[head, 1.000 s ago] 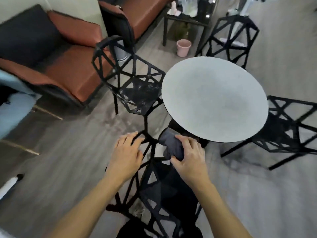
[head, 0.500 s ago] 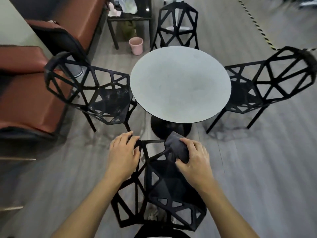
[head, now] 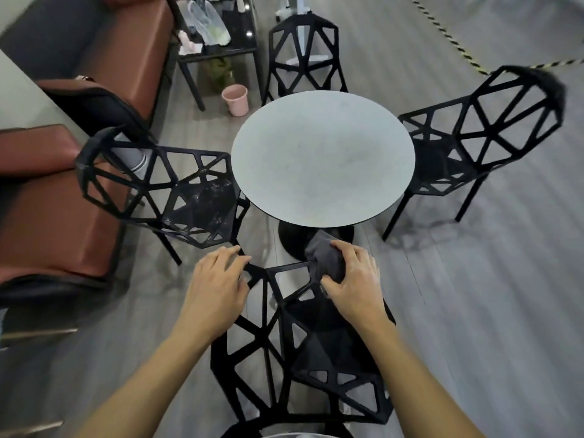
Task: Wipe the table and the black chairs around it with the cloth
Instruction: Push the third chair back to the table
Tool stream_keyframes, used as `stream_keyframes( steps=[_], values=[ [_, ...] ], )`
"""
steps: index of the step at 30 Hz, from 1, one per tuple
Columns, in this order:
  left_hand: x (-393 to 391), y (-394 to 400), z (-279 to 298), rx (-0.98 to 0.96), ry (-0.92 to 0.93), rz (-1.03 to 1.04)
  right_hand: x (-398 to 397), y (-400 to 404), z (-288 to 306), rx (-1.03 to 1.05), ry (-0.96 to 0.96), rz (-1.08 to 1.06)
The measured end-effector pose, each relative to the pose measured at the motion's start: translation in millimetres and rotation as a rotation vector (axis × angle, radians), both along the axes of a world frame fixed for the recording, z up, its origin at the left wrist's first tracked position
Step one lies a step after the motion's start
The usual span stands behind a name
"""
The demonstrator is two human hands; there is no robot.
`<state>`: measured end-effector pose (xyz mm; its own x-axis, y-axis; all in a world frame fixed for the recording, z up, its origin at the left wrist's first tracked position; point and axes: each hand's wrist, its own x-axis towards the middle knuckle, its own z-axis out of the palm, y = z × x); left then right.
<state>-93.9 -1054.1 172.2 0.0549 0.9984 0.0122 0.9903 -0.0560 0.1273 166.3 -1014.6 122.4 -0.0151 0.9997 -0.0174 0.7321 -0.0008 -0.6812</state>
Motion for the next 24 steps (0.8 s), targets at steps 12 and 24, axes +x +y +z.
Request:
stream_keyframes(
  steps=[12,24],
  values=[
    [-134.6,7.4,-104.1,-0.225,-0.017,-0.451,-153.6,-94.8,-62.1,-0.165,-0.048,-0.435],
    [-158.9,39.1,-130.1,-0.388,0.250,-0.911,-241.5,-201.3,-75.4,-0.286,0.044,-0.816]
  ],
)
